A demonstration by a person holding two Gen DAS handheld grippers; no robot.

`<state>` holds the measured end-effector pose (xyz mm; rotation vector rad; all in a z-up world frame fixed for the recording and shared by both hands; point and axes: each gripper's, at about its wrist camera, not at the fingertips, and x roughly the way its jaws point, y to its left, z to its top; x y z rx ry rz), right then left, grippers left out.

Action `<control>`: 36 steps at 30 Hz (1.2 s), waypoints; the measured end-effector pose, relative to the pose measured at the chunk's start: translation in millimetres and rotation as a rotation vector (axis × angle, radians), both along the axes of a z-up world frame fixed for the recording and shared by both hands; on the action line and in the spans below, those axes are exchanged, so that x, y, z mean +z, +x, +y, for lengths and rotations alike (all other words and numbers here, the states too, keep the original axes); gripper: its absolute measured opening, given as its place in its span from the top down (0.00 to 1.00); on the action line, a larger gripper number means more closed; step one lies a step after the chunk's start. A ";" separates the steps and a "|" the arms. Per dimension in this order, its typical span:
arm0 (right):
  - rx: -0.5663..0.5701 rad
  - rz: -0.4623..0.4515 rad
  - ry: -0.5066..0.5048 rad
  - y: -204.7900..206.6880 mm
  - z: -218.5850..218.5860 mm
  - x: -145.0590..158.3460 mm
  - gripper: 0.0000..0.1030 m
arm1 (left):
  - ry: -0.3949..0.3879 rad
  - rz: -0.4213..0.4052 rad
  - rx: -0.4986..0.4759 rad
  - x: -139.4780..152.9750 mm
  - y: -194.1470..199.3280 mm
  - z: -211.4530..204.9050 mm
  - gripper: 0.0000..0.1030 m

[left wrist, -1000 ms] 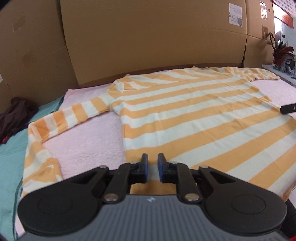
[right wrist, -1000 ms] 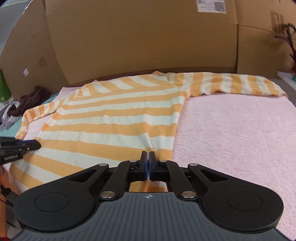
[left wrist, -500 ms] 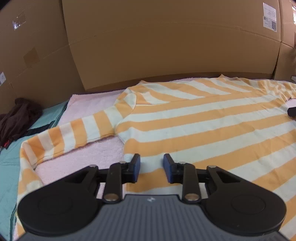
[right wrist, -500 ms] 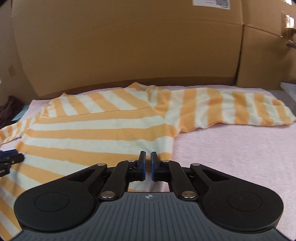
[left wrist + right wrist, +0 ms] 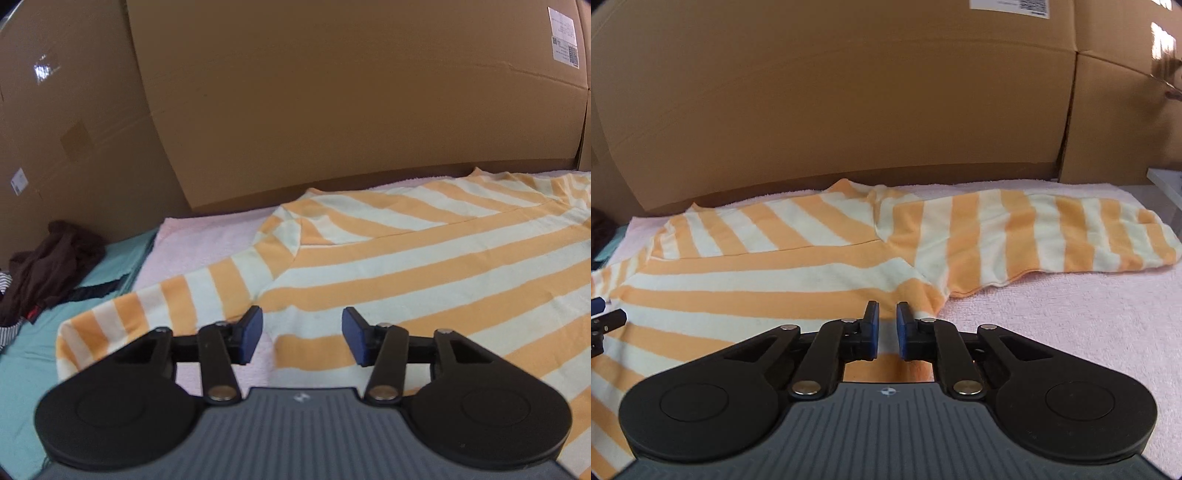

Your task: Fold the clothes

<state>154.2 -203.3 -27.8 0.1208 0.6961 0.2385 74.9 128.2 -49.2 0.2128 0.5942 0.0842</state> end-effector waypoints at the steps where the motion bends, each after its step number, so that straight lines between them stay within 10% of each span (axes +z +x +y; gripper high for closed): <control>1: 0.000 -0.012 0.027 -6.5 -4.6 3.4 0.82 | -0.003 0.001 0.019 3.3 -1.3 4.2 0.50; 11: 0.037 -0.016 0.151 -42.7 -24.8 -7.9 0.78 | 0.014 0.011 -0.022 2.1 1.1 0.8 0.50; 16: 0.002 -0.037 0.083 -44.7 -30.7 -7.9 0.91 | 0.006 0.015 0.013 -16.2 4.7 5.4 0.45; 19: -0.029 -0.069 0.027 -40.1 -37.5 6.1 0.82 | 0.014 0.005 0.011 -16.7 3.3 3.1 0.45; 28: 0.144 0.038 0.092 41.6 -2.4 12.3 0.81 | 0.045 -0.002 0.022 -16.4 3.9 0.6 0.41; 32: -0.005 -0.023 0.040 50.9 -32.0 3.6 1.00 | 0.017 0.002 0.031 -16.1 4.2 5.1 0.38; 36: -0.240 -0.126 -0.085 34.3 -52.1 0.1 0.92 | 0.016 -0.002 0.036 -16.1 3.6 4.7 0.37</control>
